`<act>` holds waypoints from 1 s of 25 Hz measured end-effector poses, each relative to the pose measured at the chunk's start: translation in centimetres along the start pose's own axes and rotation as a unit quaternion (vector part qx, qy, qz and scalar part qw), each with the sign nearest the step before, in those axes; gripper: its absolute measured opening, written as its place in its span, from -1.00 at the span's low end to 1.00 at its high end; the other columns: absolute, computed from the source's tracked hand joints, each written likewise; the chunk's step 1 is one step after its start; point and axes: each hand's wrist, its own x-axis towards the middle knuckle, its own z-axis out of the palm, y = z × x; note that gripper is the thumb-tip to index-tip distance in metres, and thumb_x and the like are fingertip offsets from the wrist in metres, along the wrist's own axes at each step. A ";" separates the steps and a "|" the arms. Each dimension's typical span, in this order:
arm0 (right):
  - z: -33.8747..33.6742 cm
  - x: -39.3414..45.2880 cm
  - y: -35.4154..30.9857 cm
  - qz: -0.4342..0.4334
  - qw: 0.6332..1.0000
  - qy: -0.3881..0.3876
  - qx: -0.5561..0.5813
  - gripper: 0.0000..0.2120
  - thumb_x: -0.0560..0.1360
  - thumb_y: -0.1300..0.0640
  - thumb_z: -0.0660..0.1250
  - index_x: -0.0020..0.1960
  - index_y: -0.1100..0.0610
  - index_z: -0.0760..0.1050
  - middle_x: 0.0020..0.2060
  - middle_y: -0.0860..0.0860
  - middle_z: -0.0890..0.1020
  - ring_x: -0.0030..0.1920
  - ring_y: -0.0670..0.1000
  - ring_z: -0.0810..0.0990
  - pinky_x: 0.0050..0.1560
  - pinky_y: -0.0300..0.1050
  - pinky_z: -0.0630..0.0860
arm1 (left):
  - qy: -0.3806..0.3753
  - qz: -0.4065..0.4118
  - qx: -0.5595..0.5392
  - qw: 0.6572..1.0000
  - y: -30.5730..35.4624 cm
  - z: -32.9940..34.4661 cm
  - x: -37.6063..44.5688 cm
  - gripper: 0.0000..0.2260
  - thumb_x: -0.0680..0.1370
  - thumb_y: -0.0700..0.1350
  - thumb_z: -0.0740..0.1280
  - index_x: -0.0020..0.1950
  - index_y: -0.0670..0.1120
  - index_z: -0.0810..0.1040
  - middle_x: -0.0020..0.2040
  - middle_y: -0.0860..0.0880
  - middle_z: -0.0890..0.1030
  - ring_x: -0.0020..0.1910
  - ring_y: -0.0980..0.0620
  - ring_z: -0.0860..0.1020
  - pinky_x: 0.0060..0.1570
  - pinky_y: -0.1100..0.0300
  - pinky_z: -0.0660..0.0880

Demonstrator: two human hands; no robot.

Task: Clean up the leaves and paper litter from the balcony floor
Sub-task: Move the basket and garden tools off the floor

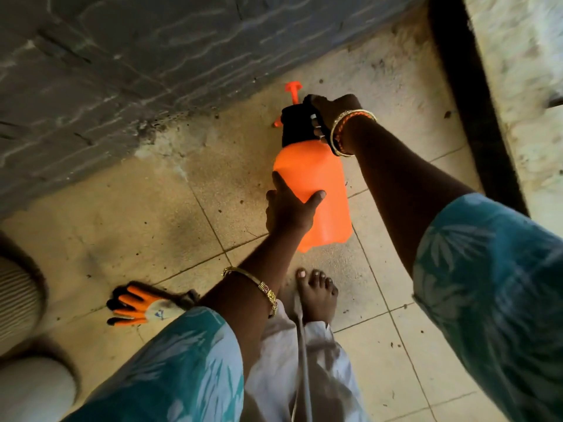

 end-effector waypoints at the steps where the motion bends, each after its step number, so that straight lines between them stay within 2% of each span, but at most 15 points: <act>1: -1.1 0.6 2.5 0.033 0.993 0.090 -0.063 -0.69 0.50 0.01 0.32 0.00 0.28 0.47 -0.34 0.12 0.54 -0.32 0.09 0.55 -0.31 -0.15 0.45 | 0.004 0.008 0.015 1.000 -0.1 0.0 -0.2 -0.14 0.49 0.15 0.38 0.58 -0.09 -0.06 0.41 -0.22 0.31 0.35 -0.23 0.36 0.19 -0.04 0.37; 2: -2.0 -1.4 8.7 0.047 0.998 0.034 0.000 -0.66 0.52 0.07 0.25 0.17 0.28 0.37 -0.31 0.14 0.56 -0.26 0.14 0.59 -0.27 -0.07 0.48 | 0.004 0.019 0.031 0.999 -0.2 -0.2 -0.5 -0.17 0.50 0.12 0.38 0.58 -0.09 -0.02 0.40 -0.21 0.33 0.35 -0.22 0.36 0.19 -0.03 0.38; 3: -1.6 -3.7 16.7 0.006 0.999 0.020 -0.025 -0.56 0.49 0.11 0.18 0.32 0.22 0.21 -0.25 0.19 0.59 -0.22 0.21 0.62 -0.26 0.02 0.51 | -0.001 0.033 0.047 0.998 -0.5 -0.5 -0.9 -0.22 0.51 0.08 0.38 0.57 -0.09 0.02 0.40 -0.21 0.34 0.35 -0.22 0.37 0.18 -0.02 0.38; 4: -0.4 -5.5 24.7 -0.025 0.999 -0.007 -0.033 -0.52 0.45 0.10 0.13 0.35 0.11 0.14 -0.17 0.22 0.61 -0.22 0.27 0.62 -0.27 0.07 0.52 | -0.008 0.049 0.061 0.997 -0.7 -0.9 -1.4 -0.28 0.52 0.03 0.38 0.56 -0.09 0.07 0.39 -0.21 0.36 0.34 -0.21 0.38 0.17 0.00 0.39; 5: 0.4 -6.8 31.3 -0.001 0.998 -0.016 -0.064 -0.55 0.42 0.07 0.10 0.31 0.05 0.17 -0.12 0.22 0.61 -0.22 0.29 0.61 -0.29 0.09 0.52 | -0.017 0.063 0.068 0.996 -0.9 -1.4 -2.0 -0.33 0.53 -0.02 0.36 0.54 -0.10 0.12 0.38 -0.22 0.38 0.33 -0.20 0.40 0.16 0.03 0.40; 7: 0.8 -7.3 39.2 -0.024 0.993 -0.023 -0.111 -0.65 0.43 0.06 0.10 0.22 0.02 0.23 -0.06 0.20 0.61 -0.19 0.27 0.60 -0.28 0.06 0.52 | -0.035 0.081 0.075 0.993 -1.0 -2.6 -3.7 -0.43 0.55 -0.09 0.32 0.51 -0.11 0.20 0.36 -0.22 0.40 0.32 -0.20 0.41 0.15 0.05 0.41; 9: -1.9 -7.9 30.8 0.083 0.993 -0.019 -0.084 -0.68 0.49 0.07 0.01 0.24 0.01 0.16 0.05 0.18 0.58 -0.02 0.24 0.57 -0.13 0.06 0.51 | -0.033 0.099 0.110 0.988 -0.9 -4.0 -6.1 -0.49 0.56 -0.12 0.29 0.49 -0.11 0.24 0.37 -0.19 0.41 0.32 -0.18 0.41 0.16 0.03 0.41; 11: -5.9 -11.4 19.1 0.231 0.962 -0.028 0.144 -0.74 0.53 0.07 -0.03 0.18 0.06 0.28 0.01 0.15 0.58 0.01 0.16 0.56 -0.02 -0.01 0.46 | -0.021 0.147 0.178 0.973 0.0 -5.5 -9.1 -0.53 0.58 -0.15 0.25 0.48 -0.12 0.26 0.37 -0.16 0.41 0.34 -0.15 0.38 0.16 0.01 0.39; 12: -6.4 -15.2 14.0 0.173 0.979 -0.004 0.105 -0.81 0.53 0.06 0.08 0.01 0.11 0.42 -0.12 0.11 0.60 -0.08 0.09 0.55 -0.05 -0.09 0.43 | -0.019 0.177 0.208 0.962 0.8 -6.4 -11.0 -0.54 0.58 -0.17 0.23 0.48 -0.12 0.26 0.38 -0.15 0.40 0.35 -0.15 0.36 0.16 0.00 0.38; 14: -8.1 -23.1 8.9 0.104 0.987 -0.002 0.120 -0.81 0.39 0.01 0.31 -0.30 0.12 0.47 -0.25 0.12 0.55 -0.22 0.04 0.45 -0.15 -0.11 0.34 | -0.022 0.210 0.221 0.952 2.7 -8.1 -14.5 -0.55 0.58 -0.21 0.20 0.48 -0.13 0.26 0.40 -0.15 0.37 0.37 -0.14 0.33 0.18 0.00 0.36; 15: -9.6 -26.0 7.3 0.072 0.991 -0.012 0.112 -0.82 0.33 0.01 0.34 -0.31 0.13 0.47 -0.20 0.14 0.52 -0.21 0.05 0.43 -0.15 -0.09 0.35 | -0.029 0.211 0.218 0.952 3.6 -9.0 -16.4 -0.55 0.58 -0.23 0.18 0.48 -0.14 0.26 0.41 -0.15 0.37 0.37 -0.15 0.33 0.19 0.01 0.35; 17: -11.1 -32.5 6.6 0.040 0.995 -0.019 0.087 -0.93 0.43 0.14 0.33 -0.21 0.13 0.50 -0.04 0.15 0.48 -0.06 0.11 0.45 0.04 0.03 0.43 | -0.058 0.213 0.230 0.948 4.8 -10.7 -20.2 -0.57 0.57 -0.23 0.16 0.46 -0.14 0.29 0.40 -0.16 0.38 0.36 -0.15 0.36 0.21 0.04 0.35; 19: -12.5 -38.0 6.9 0.064 0.983 0.005 0.171 -0.84 0.54 0.20 0.24 -0.21 0.05 0.46 -0.01 0.11 0.46 -0.06 0.06 0.46 0.16 0.06 0.42 | -0.093 0.234 0.262 0.932 5.3 -12.4 -24.1 -0.59 0.57 -0.24 0.16 0.44 -0.13 0.32 0.37 -0.16 0.42 0.35 -0.15 0.38 0.22 0.07 0.36; 23: -16.0 -49.3 6.8 0.140 0.931 0.103 0.320 -0.67 0.48 -0.12 0.31 -0.18 0.16 0.55 -0.32 0.06 0.54 -0.26 0.03 0.46 -0.13 -0.05 0.50 | -0.126 0.312 0.315 0.888 4.7 -15.5 -33.4 -0.60 0.54 -0.25 0.18 0.39 -0.15 0.39 0.34 -0.17 0.47 0.32 -0.13 0.43 0.22 0.11 0.36; 25: -17.4 -54.5 8.8 0.167 0.904 0.128 0.372 -0.66 0.46 -0.15 0.32 -0.18 0.15 0.53 -0.24 0.10 0.55 -0.17 0.08 0.48 -0.18 -0.06 0.53 | -0.142 0.351 0.342 0.860 3.5 -16.2 -38.0 -0.61 0.53 -0.27 0.19 0.36 -0.17 0.43 0.31 -0.18 0.50 0.28 -0.14 0.46 0.18 0.11 0.39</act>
